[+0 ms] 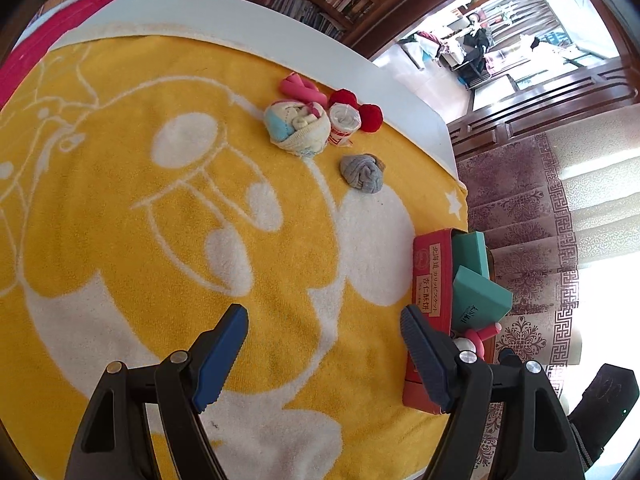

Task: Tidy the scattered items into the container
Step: 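Open left gripper over tin while right lowers black item inside and opens, then move left gripper to striped rolled sock while right moves to grey knit ball, then grasp striped rolled sock with left gripper while right grasps grey knit ball, then carry sock with left gripper over tin while right carries grey ball there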

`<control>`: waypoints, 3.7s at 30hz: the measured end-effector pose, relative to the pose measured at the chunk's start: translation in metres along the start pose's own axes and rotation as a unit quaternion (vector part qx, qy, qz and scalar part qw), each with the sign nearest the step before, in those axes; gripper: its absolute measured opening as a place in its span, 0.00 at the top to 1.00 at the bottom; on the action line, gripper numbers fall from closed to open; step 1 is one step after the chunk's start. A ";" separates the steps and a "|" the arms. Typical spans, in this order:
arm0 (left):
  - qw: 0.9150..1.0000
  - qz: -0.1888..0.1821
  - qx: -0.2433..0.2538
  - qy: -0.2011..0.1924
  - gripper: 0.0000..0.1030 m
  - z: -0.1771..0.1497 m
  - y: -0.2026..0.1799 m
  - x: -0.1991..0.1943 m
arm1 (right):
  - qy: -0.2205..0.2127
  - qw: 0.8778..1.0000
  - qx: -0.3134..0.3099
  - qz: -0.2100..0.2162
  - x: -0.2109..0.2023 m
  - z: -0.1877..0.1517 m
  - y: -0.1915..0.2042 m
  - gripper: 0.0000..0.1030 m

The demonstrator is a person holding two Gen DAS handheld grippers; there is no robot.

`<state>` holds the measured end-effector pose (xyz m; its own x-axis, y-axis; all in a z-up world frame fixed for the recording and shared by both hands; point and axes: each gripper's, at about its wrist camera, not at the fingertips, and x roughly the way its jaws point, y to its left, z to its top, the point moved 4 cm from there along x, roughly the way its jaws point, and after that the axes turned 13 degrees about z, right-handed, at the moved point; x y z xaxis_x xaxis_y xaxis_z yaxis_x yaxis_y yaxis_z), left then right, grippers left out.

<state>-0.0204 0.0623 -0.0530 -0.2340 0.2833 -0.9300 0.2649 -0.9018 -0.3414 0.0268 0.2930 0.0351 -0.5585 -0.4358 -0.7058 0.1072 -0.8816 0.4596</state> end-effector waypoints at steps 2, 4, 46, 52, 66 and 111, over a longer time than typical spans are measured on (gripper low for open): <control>1.000 0.001 -0.012 0.003 0.22 0.004 0.010 0.001 | 0.009 1.000 -0.006 0.003 0.010 0.002 0.007 0.29; 1.000 0.000 -0.022 0.005 0.21 0.009 0.017 0.002 | 0.019 1.000 -0.012 0.005 0.021 0.003 0.012 0.29; 0.991 0.097 0.088 -0.033 0.06 0.150 -0.010 0.104 | 0.115 0.993 -0.017 -0.036 0.187 0.059 -0.011 0.29; 0.988 0.107 0.111 -0.028 0.06 0.157 -0.017 0.117 | 0.112 0.993 -0.014 -0.039 0.193 0.067 -0.016 0.29; 0.989 0.076 0.121 -0.030 0.32 0.158 -0.009 0.109 | 0.121 0.991 -0.047 -0.044 0.222 0.080 -0.007 0.29; 0.979 -0.022 0.199 -0.047 0.32 0.017 -0.194 0.030 | -0.023 0.990 0.065 -0.120 -0.041 0.033 -0.156 0.45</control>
<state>-0.0949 0.2397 -0.0120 -0.3272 0.3098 -0.8927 -0.1273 -0.9506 -0.2832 0.0055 0.4545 0.0098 -0.5931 -0.2046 -0.7787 -0.1380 -0.9270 0.3487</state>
